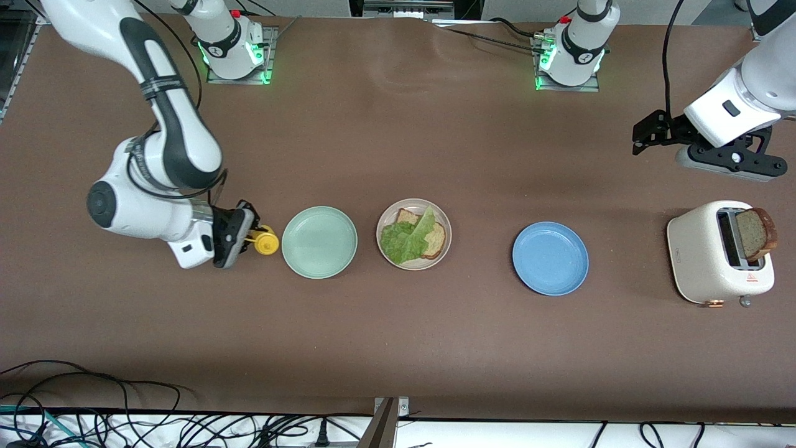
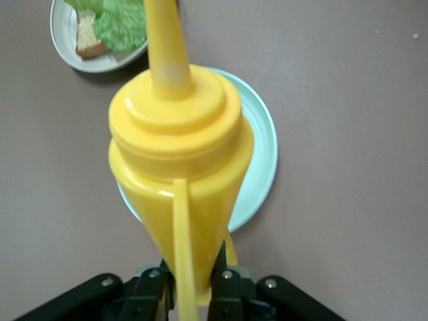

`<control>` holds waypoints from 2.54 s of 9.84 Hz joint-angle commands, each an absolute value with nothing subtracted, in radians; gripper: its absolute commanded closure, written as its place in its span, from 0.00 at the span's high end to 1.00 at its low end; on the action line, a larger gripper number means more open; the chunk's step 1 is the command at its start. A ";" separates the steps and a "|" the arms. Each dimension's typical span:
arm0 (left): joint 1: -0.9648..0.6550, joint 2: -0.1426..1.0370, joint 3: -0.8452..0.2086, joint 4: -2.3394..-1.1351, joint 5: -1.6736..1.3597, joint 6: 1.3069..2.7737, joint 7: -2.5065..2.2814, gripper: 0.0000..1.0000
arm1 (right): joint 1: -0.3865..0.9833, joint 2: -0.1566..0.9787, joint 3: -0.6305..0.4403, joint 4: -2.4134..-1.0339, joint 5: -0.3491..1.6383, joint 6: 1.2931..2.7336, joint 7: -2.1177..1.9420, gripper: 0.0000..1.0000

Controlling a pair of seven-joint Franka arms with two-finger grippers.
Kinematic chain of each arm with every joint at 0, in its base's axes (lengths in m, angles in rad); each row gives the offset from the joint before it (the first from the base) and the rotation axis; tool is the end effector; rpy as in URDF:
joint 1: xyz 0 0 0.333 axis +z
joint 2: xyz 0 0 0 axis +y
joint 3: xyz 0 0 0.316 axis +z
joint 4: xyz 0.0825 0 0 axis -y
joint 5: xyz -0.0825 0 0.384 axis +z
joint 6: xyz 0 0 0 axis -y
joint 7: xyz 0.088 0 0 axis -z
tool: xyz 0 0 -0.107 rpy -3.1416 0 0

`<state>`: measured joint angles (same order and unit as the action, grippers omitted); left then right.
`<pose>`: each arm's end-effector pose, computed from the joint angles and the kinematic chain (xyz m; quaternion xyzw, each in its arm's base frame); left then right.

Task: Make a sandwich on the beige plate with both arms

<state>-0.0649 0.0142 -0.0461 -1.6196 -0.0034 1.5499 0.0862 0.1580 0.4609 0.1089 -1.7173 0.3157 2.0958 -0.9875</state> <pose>0.5507 -0.0616 0.5920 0.9943 -0.0983 -0.0420 0.0015 0.6318 0.1814 0.3183 -0.8478 -0.5049 -0.0172 0.1611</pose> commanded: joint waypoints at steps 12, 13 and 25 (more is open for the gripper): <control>-0.069 -0.008 -0.046 -1.631 -0.014 1.542 0.080 1.00 | 0.615 0.773 0.144 -1.223 -0.239 1.666 -0.308 0.00; -0.069 -0.008 -0.046 -1.632 -0.014 1.542 0.080 1.00 | 0.639 0.799 0.141 -1.204 -0.242 1.666 -0.299 0.00; -0.064 -0.005 -0.044 -1.631 -0.005 1.543 0.081 1.00 | 0.730 0.999 0.109 -0.951 -0.344 1.348 -0.431 0.00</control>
<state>-0.0647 0.0110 -0.0455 -1.6197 -0.0034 1.5498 0.0861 0.7116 0.9548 0.1202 -1.0310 -0.3268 1.4041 -0.4021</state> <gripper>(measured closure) 0.000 0.780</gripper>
